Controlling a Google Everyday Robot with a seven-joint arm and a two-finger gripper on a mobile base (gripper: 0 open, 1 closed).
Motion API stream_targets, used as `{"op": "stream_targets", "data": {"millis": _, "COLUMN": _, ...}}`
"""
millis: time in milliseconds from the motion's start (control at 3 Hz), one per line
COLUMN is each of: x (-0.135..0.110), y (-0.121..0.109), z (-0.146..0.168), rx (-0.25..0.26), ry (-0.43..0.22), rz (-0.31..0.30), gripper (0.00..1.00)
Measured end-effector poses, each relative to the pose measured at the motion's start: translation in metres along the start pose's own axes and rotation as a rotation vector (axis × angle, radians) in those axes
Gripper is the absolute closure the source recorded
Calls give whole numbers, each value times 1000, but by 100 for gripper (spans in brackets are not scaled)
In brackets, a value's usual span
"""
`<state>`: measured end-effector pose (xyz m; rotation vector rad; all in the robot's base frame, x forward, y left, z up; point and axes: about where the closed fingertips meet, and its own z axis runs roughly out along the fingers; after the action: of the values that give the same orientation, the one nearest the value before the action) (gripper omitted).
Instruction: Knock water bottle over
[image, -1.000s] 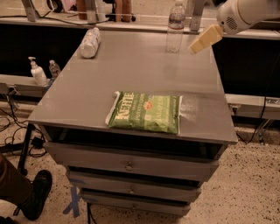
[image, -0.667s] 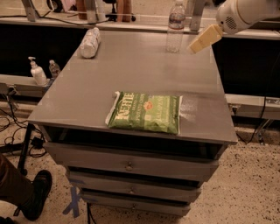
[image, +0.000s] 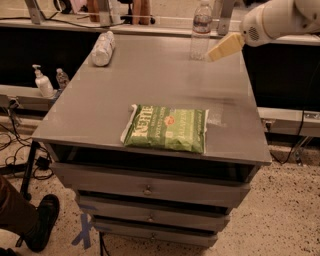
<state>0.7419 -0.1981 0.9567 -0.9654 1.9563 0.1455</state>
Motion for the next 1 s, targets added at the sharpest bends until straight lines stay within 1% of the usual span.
{"op": "stream_targets", "data": {"millis": 333, "x": 3, "y": -16, "z": 35, "rx": 3, "ry": -88, "rz": 98, "gripper": 0}}
{"op": "stream_targets", "data": {"millis": 667, "x": 6, "y": -33, "z": 68, "rx": 9, "ry": -184, "rz": 166, "gripper": 0}}
{"op": "stream_targets", "data": {"millis": 1000, "x": 6, "y": -47, "z": 99, "rx": 10, "ry": -260, "rz": 210, "gripper": 0}}
